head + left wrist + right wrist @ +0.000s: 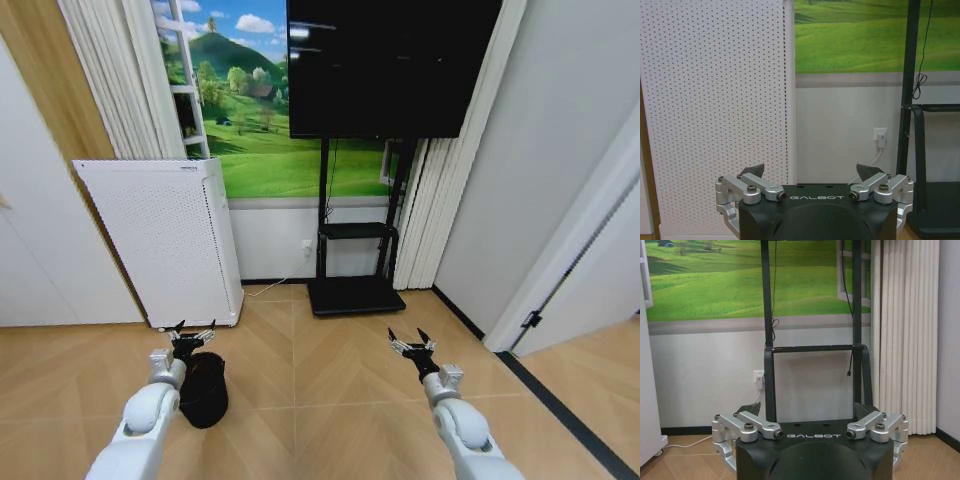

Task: Pick up the trash bin and place the garbage on the floor into it.

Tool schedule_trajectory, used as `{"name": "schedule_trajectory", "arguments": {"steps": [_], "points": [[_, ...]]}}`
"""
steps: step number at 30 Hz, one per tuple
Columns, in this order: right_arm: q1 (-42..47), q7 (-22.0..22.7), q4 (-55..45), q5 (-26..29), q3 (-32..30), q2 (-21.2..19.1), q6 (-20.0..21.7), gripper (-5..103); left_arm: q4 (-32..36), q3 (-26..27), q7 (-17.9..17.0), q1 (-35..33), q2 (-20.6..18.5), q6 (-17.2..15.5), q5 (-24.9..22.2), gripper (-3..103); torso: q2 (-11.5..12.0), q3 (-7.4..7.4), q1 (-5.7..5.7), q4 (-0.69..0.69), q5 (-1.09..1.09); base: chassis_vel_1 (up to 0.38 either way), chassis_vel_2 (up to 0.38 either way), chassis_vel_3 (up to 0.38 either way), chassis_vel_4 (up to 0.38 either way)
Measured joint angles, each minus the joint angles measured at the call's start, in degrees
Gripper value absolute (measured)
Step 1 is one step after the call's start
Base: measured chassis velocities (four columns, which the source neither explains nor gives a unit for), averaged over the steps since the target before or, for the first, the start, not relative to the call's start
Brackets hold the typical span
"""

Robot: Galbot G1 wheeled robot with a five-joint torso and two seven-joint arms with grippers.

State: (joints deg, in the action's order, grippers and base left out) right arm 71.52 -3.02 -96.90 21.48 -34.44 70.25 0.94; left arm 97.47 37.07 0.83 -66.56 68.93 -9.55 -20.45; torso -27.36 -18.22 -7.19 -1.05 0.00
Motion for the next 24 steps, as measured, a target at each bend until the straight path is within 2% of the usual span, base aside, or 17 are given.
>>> {"name": "schedule_trajectory", "arguments": {"steps": [15,21,24], "points": [[-0.36,-0.37,1.22,0.24,0.15,-1.26,-0.73,100,0.13,-0.08,-0.3,-0.27,1.03,-0.32,1.32,100,-3.13,-1.88,-1.26,0.05,0.0,0.035,0.046,0.039,0.04],[-0.24,-0.41,1.33,0.25,0.07,-1.42,-1.05,100,0.05,-0.15,-0.27,-0.17,0.9,-0.49,2.24,100,-4.13,-2.52,-1.6,0.01,-0.01,0.0,0.0,0.0,0.0],[-0.08,-0.42,1.29,0.24,0.0,-1.42,-1.1,100,0.12,-0.16,-0.26,-0.08,0.64,-0.64,2.27,100,-4.8,-2.91,-1.87,0.05,0.0,0.0,0.0,0.0,0.0]]}}
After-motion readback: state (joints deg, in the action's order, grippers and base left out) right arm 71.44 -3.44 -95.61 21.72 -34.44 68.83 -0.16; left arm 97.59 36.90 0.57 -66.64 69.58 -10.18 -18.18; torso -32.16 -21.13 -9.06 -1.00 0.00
